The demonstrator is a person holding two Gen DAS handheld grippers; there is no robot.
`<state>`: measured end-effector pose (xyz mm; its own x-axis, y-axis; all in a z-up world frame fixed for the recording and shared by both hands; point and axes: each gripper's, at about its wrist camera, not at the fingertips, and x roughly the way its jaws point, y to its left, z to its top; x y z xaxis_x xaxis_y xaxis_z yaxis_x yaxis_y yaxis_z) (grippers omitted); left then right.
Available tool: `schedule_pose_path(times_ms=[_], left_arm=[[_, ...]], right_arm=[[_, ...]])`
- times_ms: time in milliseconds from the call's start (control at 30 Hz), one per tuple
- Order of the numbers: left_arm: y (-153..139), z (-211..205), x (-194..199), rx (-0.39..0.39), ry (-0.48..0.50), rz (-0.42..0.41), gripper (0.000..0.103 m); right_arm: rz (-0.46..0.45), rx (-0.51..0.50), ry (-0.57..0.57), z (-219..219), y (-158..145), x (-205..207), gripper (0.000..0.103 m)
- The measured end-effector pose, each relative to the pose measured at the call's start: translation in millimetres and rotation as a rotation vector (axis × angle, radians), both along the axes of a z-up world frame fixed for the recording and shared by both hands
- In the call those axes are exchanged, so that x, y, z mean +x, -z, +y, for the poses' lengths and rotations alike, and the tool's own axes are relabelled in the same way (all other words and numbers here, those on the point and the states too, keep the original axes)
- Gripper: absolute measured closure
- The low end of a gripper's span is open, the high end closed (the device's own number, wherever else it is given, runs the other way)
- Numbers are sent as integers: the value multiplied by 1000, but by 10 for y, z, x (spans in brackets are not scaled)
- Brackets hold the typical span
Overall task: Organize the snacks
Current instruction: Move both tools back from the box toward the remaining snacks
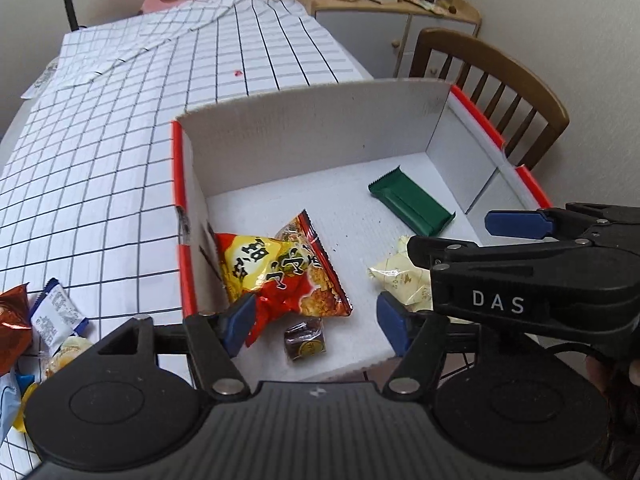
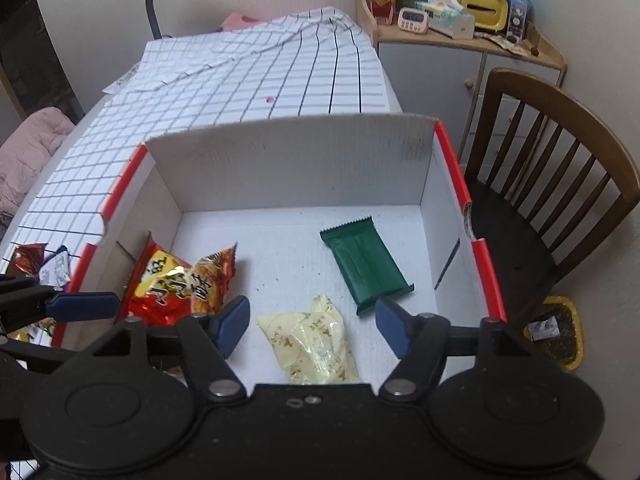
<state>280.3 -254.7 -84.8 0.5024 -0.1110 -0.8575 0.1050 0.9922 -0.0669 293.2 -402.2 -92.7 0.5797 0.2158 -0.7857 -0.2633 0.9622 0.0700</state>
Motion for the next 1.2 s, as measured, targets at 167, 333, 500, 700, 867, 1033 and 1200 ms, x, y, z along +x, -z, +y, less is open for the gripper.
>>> schedule_pose_path(times_ms=[167,333,500,700,867,1033,1200], left_arm=[[-166,107,-188,-28,-8,-52,34],[-334,275,-385,-48,-21,-100,30],[-472,480,-567,-50,-21,-152,30],[-605,860,-786,-72,-40,-192,23],[-640,1231,-957,-67,-60,-217,21],[-640,1618,-1121,-61,-87,-235,10],[-567,2086,-1242,-74,-149,-225,6]], right_arm=[[-54,16,-27,72,-202,-165,23],[-123,21,-36,173,-409,-369,17],[-165,50,-26,287,-575,-566,12],[-201,100,-42,514,-729,-800,9],[-225,128,-60,796,-782,-975,0],[-232,142,-91,1104,-767,-1082,0],[-217,122,-137,1458,-646,-1131,0]])
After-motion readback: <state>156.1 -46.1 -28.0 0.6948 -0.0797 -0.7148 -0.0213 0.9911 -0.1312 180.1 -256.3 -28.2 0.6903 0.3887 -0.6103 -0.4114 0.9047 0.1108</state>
